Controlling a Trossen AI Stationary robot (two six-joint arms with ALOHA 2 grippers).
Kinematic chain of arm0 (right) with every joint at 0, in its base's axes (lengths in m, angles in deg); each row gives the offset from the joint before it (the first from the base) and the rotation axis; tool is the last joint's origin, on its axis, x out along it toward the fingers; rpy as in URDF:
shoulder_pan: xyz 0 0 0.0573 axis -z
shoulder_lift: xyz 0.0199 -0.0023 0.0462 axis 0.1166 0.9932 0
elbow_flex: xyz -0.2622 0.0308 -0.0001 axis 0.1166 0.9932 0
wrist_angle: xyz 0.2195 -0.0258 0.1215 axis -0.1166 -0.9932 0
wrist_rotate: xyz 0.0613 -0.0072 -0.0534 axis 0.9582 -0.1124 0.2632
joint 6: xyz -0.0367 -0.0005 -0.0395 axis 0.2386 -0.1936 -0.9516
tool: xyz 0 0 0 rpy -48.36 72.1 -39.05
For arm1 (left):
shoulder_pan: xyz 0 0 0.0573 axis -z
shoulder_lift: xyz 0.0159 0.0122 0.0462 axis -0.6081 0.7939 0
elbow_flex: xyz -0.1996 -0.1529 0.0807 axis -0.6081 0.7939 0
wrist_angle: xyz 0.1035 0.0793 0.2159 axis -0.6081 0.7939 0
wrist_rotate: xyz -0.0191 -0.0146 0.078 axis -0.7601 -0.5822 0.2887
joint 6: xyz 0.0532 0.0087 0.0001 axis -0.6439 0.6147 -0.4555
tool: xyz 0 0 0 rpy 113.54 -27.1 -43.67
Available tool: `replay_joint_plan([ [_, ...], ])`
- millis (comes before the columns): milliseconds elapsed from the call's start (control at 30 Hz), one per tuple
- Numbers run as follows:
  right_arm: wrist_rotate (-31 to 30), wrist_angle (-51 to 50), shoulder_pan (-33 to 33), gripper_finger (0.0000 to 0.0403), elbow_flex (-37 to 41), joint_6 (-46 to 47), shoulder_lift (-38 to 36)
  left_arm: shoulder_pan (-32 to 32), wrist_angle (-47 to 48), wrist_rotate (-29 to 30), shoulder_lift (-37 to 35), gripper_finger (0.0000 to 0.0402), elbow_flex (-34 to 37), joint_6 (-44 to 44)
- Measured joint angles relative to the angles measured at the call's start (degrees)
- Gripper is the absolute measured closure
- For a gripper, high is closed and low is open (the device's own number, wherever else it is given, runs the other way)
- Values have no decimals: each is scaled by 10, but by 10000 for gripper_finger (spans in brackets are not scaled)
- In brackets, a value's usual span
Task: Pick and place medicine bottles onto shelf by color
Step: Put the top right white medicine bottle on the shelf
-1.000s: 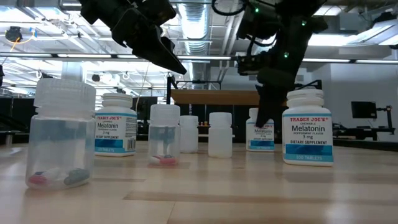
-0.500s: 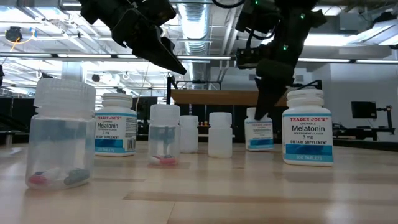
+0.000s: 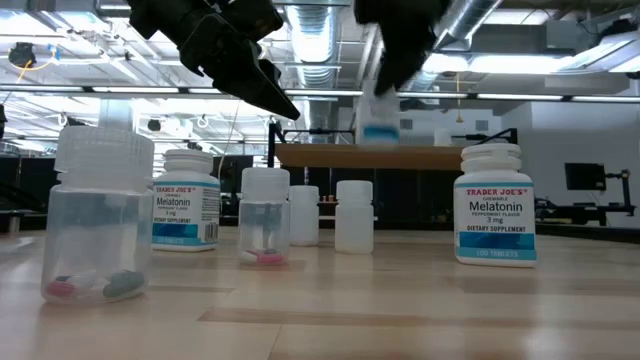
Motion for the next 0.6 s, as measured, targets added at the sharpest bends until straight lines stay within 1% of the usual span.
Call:
replay_joint_plan([
  [133, -2, -38, 43, 234, -84, -58, 0, 0, 0, 0, 0, 175, 0, 0],
  [233, -2, -47, 86, 230, -127, -93, 0, 0, 0, 0, 0, 175, 0, 0],
  [333, -3, -49, 137, 229, -149, -123, 0, 0, 0, 0, 0, 175, 0, 0],
  [433, 1, -50, 192, 230, -152, -148, 0, 0, 0, 0, 0, 175, 0, 0],
  [500, 34, -51, 227, 230, -152, -172, 5, 0, 0, 0, 0, 175, 0, 0],
  [600, 100, -43, 278, 228, -151, -194, 11, 0, 0, 0, 0, 175, 0, 0],
])
